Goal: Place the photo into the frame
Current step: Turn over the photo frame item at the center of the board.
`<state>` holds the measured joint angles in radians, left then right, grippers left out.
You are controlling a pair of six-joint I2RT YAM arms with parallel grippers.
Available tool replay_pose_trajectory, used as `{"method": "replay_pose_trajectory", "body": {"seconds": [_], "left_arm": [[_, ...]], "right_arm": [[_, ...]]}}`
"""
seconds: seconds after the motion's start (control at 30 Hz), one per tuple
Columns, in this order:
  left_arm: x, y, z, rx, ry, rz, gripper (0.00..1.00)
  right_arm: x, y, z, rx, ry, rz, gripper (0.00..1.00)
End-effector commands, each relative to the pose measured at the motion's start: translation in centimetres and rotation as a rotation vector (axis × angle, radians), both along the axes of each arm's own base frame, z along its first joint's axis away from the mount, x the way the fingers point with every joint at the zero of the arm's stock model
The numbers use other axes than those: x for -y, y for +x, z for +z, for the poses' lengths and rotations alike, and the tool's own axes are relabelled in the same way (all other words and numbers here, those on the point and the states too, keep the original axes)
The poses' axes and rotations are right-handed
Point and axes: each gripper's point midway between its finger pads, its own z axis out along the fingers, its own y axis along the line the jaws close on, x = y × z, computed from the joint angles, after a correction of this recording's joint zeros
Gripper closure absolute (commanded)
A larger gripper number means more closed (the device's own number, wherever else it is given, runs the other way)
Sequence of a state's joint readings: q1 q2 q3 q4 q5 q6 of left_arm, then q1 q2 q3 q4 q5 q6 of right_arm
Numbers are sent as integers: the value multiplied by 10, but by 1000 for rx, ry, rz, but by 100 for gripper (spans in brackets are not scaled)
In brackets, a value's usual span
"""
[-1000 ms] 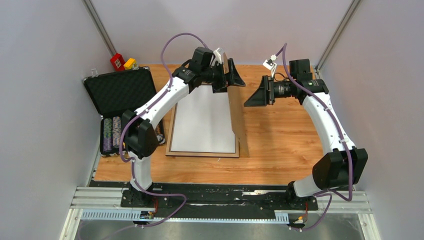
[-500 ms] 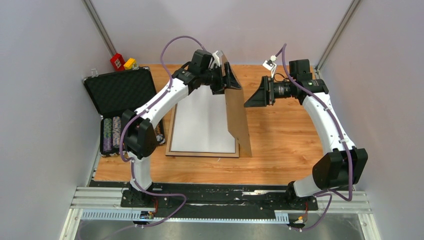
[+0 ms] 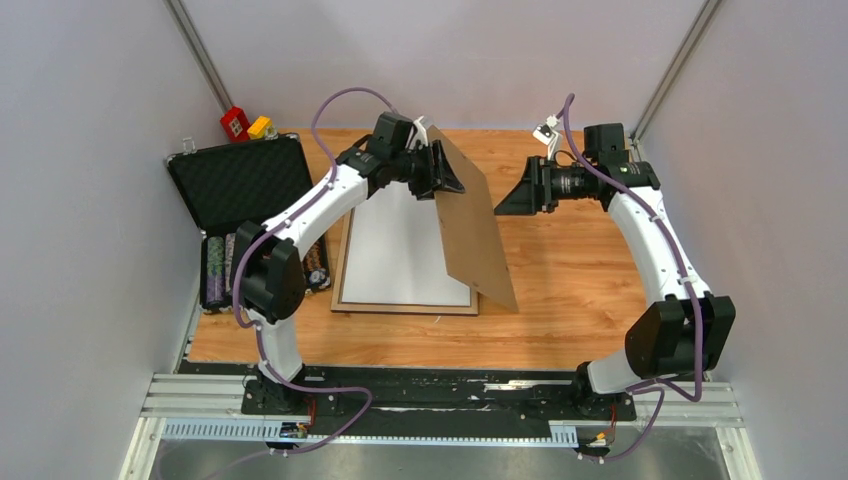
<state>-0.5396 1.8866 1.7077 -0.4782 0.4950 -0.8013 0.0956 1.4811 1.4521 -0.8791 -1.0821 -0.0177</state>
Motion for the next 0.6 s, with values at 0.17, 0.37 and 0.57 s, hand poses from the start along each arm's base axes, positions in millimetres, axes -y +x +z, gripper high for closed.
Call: {"method": "replay_pose_trajectory", "body": {"seconds": [0.17,0.37,0.57], "left_arm": [[-10,-9,52,133,-67,-3,46],[-15,-14,48,127,-67,1,65],[-14,-11,38,108,-66,8,70]], "right_arm": [[8,3,1,61,-28,-26,36],[9,4,1,60,-30,-32,36],[10,4,1,62,-33,-41,36]]}}
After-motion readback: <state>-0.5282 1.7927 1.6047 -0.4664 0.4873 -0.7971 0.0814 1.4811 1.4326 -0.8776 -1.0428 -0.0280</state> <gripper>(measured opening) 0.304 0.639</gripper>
